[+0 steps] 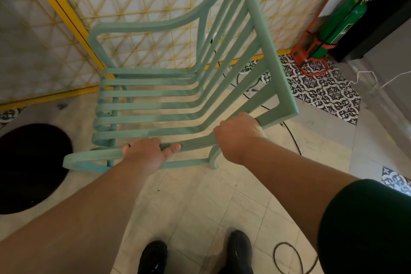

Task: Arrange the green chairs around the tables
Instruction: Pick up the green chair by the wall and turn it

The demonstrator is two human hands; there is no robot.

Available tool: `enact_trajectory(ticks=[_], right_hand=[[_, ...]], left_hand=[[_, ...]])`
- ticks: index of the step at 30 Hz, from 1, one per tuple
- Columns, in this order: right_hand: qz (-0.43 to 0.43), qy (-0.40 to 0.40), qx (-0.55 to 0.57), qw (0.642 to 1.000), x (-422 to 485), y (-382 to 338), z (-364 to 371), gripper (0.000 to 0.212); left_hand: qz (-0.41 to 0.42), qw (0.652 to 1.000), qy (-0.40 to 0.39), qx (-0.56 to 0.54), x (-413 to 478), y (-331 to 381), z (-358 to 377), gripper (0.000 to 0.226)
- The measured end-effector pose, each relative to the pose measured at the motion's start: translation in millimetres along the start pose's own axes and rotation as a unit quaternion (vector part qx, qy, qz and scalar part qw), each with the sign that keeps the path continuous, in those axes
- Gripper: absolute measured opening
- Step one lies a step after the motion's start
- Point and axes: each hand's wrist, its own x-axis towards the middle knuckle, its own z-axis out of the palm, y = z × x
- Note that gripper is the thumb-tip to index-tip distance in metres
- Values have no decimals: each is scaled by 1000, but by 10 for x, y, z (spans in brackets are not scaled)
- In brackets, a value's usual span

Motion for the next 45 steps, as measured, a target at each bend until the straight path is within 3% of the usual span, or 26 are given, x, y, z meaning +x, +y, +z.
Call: enact_trajectory(ticks=[7,22,25,27,28,30,32,33,37,39,45], right_hand=[[-34,-5,-26,999,169,143,-2,18],[-49,12,-42,998,338,247,36,16],[-45,2,-21,999,284,249,-34,13],[-29,12,66,997,198,273,-172,23],[-2,37,142,989,125,294,-283,30],[61,205,254,943,-41,441,-520,34],[137,362,238,891,-191,725,-706,36],[175,371,229,883,-226,885,-768,39],[230,148,258,927,-109,1081,-692,57],[238,168,218,932,-23,1040,-569,71],[260,231,211,914,212,1218,-503,73]], left_hand=[[-54,998,1,-9,-34,140,95,105],[-71,997,-7,-26,69,200,67,96],[-63,997,-4,-33,59,184,70,98],[-47,997,-2,-57,53,150,81,93],[-35,997,-2,-74,40,124,88,88],[-24,995,15,-98,-12,67,137,78],[-69,994,44,-78,-121,14,234,81],[-101,992,50,-60,-196,-7,289,85],[-140,987,25,-67,-318,25,296,85],[-156,985,-12,-68,-225,80,194,82],[-145,986,-28,-71,-82,69,84,78]])
